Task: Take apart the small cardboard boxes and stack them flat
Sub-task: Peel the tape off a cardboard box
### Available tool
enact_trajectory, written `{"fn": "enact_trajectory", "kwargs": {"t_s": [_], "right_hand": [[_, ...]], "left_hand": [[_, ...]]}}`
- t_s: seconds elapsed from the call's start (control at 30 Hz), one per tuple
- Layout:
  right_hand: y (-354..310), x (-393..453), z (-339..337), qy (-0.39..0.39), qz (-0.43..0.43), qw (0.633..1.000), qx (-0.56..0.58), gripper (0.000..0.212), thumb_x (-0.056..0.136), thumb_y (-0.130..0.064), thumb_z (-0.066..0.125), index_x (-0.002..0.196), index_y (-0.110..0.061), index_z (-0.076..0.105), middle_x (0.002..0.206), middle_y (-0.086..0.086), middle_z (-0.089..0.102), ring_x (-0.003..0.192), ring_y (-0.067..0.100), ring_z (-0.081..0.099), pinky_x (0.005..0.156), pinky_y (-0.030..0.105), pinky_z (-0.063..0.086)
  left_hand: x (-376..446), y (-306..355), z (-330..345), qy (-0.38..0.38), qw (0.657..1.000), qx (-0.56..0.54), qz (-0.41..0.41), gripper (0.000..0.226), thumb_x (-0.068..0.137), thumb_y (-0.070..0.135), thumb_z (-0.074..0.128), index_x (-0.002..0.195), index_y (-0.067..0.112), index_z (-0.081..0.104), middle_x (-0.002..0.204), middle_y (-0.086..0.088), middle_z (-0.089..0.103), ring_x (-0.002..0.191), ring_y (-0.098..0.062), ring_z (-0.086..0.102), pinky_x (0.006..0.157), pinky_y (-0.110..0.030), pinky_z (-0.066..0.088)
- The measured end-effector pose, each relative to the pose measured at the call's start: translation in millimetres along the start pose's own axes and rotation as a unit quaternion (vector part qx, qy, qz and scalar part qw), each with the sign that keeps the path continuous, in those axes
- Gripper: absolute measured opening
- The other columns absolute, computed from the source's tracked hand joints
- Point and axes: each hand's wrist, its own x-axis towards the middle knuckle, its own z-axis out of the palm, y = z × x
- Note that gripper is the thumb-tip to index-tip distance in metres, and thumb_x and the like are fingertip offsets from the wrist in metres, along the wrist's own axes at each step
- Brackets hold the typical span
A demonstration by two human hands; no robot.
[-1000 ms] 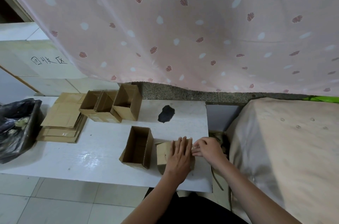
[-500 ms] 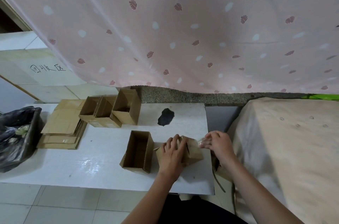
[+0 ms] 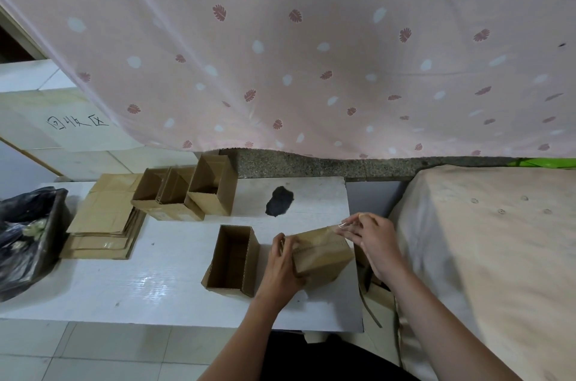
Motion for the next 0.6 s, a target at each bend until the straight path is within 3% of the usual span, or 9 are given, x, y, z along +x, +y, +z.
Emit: {"fn": "enact_trajectory", "kwargs": {"t_s": [0.17,0.23,0.33,0.4,0.47,0.6], "right_hand": [[8,-4,1,-0.054,0.022,0.995,-0.082,0.031,0.100,0.000,0.042,0.091,0.003,0.071,0.101,0.019,0.072,0.099,0.021,0.072,0.093,0.033,0.056],[11,-7,2,-0.093,0.020,0.984,-0.147,0.031,0.095,0.000,0.050,0.087,-0.010,0.078,0.106,0.004,0.074,0.103,0.010,0.070,0.090,0.024,0.054],[13,-10,3,-0.126,0.000,0.963,-0.237,0.025,0.089,-0.006,0.064,0.088,-0.024,0.081,0.101,-0.014,0.075,0.103,-0.001,0.066,0.090,0.020,0.051],[13,-10,5,-0.127,-0.015,0.954,-0.272,0.020,0.088,-0.010,0.069,0.086,-0.026,0.080,0.093,-0.015,0.076,0.096,-0.004,0.067,0.087,0.016,0.050],[14,-9,8,-0.119,-0.028,0.942,-0.312,0.017,0.087,-0.015,0.071,0.082,-0.030,0.079,0.088,-0.017,0.075,0.089,-0.008,0.065,0.074,0.007,0.047],[21,-8,16,-0.104,-0.016,0.938,-0.331,0.011,0.086,-0.019,0.067,0.080,-0.025,0.074,0.086,-0.005,0.073,0.085,0.006,0.067,0.068,0.013,0.048]], "left_hand": [[-11,-7,5,-0.031,0.999,0.022,-0.037,0.079,0.079,0.007,0.076,0.141,0.029,0.033,0.151,-0.008,0.021,0.140,-0.032,0.032,0.112,-0.039,0.041],[-14,-7,9,-0.035,0.994,0.085,-0.053,0.079,0.086,0.007,0.065,0.149,0.028,0.023,0.160,-0.012,0.005,0.150,-0.036,0.013,0.121,-0.044,0.027],[-12,0,12,-0.028,0.984,0.173,-0.039,0.077,0.089,0.022,0.059,0.154,0.018,0.018,0.165,-0.014,-0.007,0.153,-0.033,-0.009,0.125,-0.047,-0.005],[-8,8,15,-0.042,0.979,0.201,-0.019,0.085,0.092,0.037,0.054,0.157,0.010,0.007,0.165,-0.012,-0.017,0.152,-0.028,-0.020,0.120,-0.040,-0.018],[-6,12,21,-0.059,0.976,0.211,-0.008,0.090,0.098,0.048,0.044,0.158,0.005,-0.008,0.162,-0.011,-0.025,0.151,-0.026,-0.023,0.120,-0.038,-0.020],[-10,13,28,-0.076,0.969,0.236,-0.011,0.087,0.103,0.051,0.029,0.152,0.005,-0.026,0.160,-0.012,-0.031,0.149,-0.025,-0.028,0.121,-0.040,-0.018]]}}
